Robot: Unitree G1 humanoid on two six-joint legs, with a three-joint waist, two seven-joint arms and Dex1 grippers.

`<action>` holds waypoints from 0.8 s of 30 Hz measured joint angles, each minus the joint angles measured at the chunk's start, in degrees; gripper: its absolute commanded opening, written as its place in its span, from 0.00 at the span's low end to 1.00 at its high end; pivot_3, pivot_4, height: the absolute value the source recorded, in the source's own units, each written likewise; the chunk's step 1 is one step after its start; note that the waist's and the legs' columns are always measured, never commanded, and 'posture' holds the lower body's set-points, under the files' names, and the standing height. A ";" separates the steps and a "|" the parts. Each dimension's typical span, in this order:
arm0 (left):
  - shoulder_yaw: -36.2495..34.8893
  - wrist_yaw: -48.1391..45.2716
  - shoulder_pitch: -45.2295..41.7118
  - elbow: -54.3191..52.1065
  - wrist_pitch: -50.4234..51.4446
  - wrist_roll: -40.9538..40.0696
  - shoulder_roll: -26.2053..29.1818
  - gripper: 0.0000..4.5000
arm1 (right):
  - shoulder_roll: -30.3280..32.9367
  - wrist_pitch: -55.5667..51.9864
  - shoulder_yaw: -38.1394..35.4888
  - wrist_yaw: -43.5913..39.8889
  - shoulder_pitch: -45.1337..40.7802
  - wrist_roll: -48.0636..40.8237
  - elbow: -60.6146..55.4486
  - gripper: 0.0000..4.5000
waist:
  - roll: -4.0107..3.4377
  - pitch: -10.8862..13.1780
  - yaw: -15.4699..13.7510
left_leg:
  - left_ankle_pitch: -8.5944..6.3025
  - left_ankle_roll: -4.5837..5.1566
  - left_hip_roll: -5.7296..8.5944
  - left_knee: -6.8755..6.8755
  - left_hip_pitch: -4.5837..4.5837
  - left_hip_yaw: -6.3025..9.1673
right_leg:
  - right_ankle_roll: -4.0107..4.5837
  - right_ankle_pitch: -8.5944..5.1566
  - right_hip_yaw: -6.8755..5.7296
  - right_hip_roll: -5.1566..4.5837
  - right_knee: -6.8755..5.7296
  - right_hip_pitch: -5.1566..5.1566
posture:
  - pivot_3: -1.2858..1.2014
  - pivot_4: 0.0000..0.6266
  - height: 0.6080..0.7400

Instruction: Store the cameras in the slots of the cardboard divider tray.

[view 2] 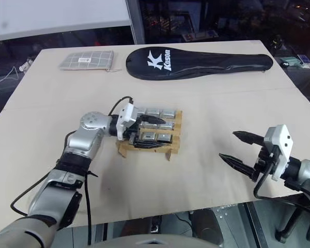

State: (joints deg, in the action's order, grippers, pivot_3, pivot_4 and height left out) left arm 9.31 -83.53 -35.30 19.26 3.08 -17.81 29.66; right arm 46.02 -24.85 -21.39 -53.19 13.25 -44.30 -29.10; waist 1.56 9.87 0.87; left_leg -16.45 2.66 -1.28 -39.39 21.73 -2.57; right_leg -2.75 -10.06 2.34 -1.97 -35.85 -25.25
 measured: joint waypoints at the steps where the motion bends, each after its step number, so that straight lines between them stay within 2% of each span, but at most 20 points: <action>1: -0.56 0.02 0.72 -2.35 2.16 -0.90 1.47 0.94 | 0.00 0.02 -0.15 -0.21 -0.03 0.01 0.25 1.00 | 0.01 0.01 -0.03 | 0.00 0.00 -0.01 0.00 0.06 0.02 | 0.00 0.00 0.00 0.00 0.00 -0.07 | 0.52 0.24 1.00; 6: -9.64 3.56 4.98 -17.03 14.17 -8.60 10.26 0.94 | 0.01 0.87 -1.82 -2.64 0.38 0.34 2.19 1.00 | 0.01 0.02 -0.10 | 0.00 0.00 -0.06 0.04 0.16 0.22 | -0.03 0.02 0.03 -0.04 0.02 -0.19 | 0.52 0.24 1.00; 8: -15.89 6.57 10.39 -22.55 20.80 -13.08 14.45 0.94 | 0.01 2.20 -2.03 -5.23 0.11 0.75 4.14 1.00 | -0.01 0.02 0.10 | -0.01 0.01 -0.14 0.08 0.13 0.17 | -0.04 0.01 0.06 -0.05 0.04 -0.20 | 0.52 0.24 1.00; 10: -19.14 7.96 14.32 -23.82 23.73 -14.44 16.62 0.94 | 0.06 2.80 -2.02 -6.80 -0.22 1.07 5.85 1.00 | -0.01 0.03 0.01 | -0.01 0.01 -0.14 0.08 0.13 0.19 | 0.00 -0.02 0.03 -0.05 0.04 -0.20 | 0.52 0.24 1.00; 12: -24.42 10.26 22.29 -26.01 26.77 -15.65 19.09 0.94 | 0.36 3.90 -1.95 -9.99 -1.05 1.18 8.64 1.00 | -0.02 0.04 0.14 | -0.01 0.01 -0.23 0.08 0.06 0.11 | 0.16 -0.12 0.06 -0.06 0.03 -0.20 | 0.52 0.24 1.00; 17: -34.15 16.56 39.74 -30.58 27.86 -15.26 18.71 0.94 | 0.70 6.11 -1.39 -17.44 -4.04 1.43 15.26 1.00 | 0.01 0.05 -0.22 | -0.01 0.01 -0.25 0.08 0.05 0.08 | 0.16 -0.12 0.04 -0.10 0.03 -0.20 | 0.52 0.24 1.00; 20: -37.57 19.35 46.88 -32.35 25.92 -14.71 15.85 0.94 | 1.21 6.92 -0.07 -20.57 -6.54 2.78 19.18 1.00 | 0.01 0.05 -0.45 | -0.01 0.00 -0.22 0.08 0.06 0.02 | 0.17 -0.12 0.01 -0.14 0.03 -0.20 | 0.52 0.24 1.00; 24: -38.60 23.16 52.43 -33.35 22.78 -12.60 12.63 0.94 | 1.92 7.79 1.32 -23.27 -9.54 4.59 23.50 1.00 | 0.01 0.05 -0.41 | -0.01 0.00 -0.21 0.08 0.05 -0.07 | 0.17 -0.12 0.01 -0.15 0.03 -0.20 | 0.52 0.24 1.00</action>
State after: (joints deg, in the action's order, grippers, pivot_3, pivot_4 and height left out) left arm -29.29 -60.38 17.13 -14.09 25.85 -30.41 42.29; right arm 47.94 -17.07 -20.07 -76.46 3.71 -39.71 -5.60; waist 1.57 9.92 0.46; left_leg -16.46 2.66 -1.49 -39.30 21.78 -2.65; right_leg -2.57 -10.18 2.35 -2.11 -35.83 -25.45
